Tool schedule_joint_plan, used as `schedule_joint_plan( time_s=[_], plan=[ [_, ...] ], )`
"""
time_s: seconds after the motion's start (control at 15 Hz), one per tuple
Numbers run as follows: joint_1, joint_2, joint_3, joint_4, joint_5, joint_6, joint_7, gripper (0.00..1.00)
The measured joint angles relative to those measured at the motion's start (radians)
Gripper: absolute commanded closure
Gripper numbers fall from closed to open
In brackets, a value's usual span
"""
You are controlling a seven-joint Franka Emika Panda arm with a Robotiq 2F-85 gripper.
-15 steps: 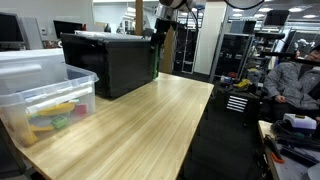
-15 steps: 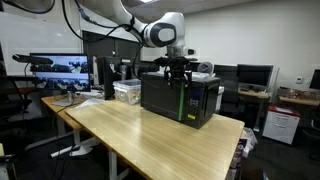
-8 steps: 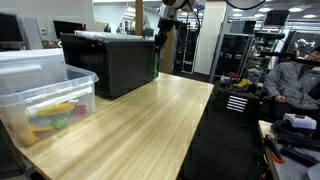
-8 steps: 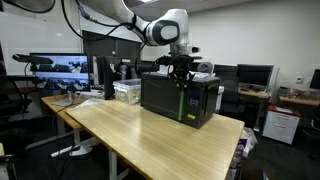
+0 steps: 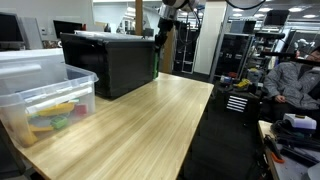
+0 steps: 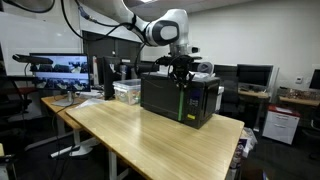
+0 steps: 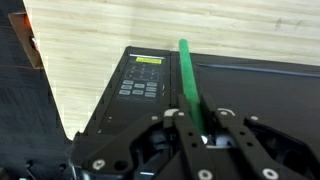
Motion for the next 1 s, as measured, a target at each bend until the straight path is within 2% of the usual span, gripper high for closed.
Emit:
schedule_joint_plan(
  time_s=[0.2, 0.33, 1.0],
  plan=[
    [0.001, -0.011, 0.001, -0.022, 0.0, 0.021, -0.007, 0.92],
    [0.004, -0.059, 0.012, -0.102, 0.0, 0.061, -0.014, 0.92],
    [0.035, -0.153, 0.024, -0.241, 0.0, 0.094, -0.024, 0.92]
  ],
)
